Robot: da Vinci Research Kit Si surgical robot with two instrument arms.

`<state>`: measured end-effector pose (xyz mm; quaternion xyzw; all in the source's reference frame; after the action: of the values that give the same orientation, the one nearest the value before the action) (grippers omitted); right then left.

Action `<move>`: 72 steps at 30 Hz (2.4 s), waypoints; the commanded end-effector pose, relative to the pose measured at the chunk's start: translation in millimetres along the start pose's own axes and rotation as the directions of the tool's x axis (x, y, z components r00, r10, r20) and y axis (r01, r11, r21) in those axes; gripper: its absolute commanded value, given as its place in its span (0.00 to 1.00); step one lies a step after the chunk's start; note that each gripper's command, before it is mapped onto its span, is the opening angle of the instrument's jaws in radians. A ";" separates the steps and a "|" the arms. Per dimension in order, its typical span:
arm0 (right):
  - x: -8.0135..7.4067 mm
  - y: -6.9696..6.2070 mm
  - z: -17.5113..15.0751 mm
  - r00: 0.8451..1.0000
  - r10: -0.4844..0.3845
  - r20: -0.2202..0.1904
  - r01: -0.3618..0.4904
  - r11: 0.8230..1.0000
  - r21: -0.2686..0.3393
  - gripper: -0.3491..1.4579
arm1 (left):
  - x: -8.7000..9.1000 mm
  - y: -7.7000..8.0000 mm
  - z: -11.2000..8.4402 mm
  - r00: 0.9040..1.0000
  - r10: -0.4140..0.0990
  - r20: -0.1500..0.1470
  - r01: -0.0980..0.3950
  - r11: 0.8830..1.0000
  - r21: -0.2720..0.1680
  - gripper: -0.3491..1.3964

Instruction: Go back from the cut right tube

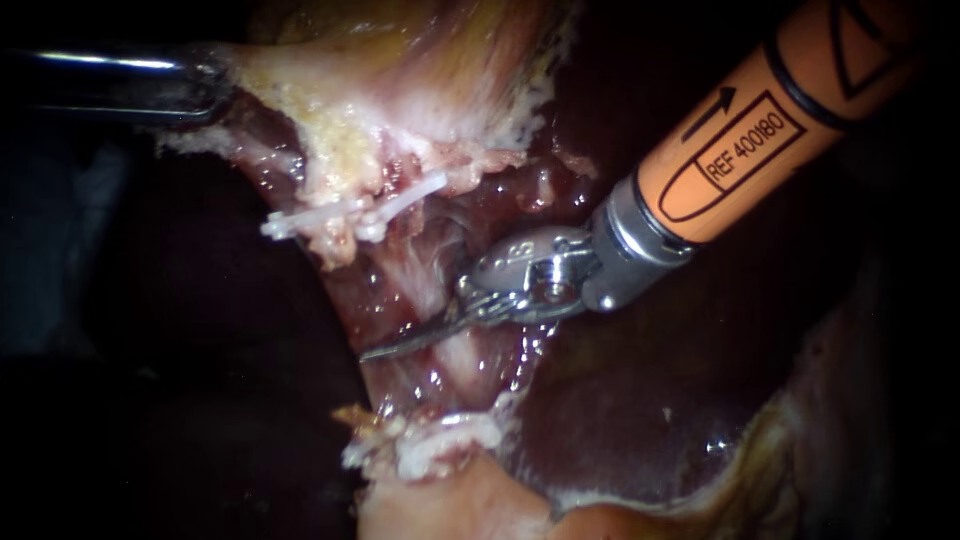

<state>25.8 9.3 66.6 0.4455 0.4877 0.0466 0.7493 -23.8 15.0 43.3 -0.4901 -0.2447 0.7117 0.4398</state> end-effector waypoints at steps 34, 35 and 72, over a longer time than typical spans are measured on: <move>0.3 -5.2 -3.1 0.996 -0.082 0.045 0.093 0.877 -0.472 0.99 | -0.2 -0.3 0.0 1.000 0.002 0.001 -0.002 1.000 -0.001 0.00; 0.4 -5.6 -3.7 0.994 -0.079 0.078 0.107 0.866 -0.488 0.99 | -0.2 -0.4 0.0 1.000 0.002 0.001 -0.002 1.000 -0.001 0.00; -1.6 -11.3 -15.8 0.989 -0.028 0.147 0.111 0.796 -0.596 0.99 | -4.3 -3.3 7.3 0.999 0.031 0.017 -0.031 0.999 0.009 0.00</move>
<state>8.7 11.6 57.6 0.1682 0.4135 0.1423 0.8835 -28.8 13.5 50.9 -0.4868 -0.2378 0.7238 0.4274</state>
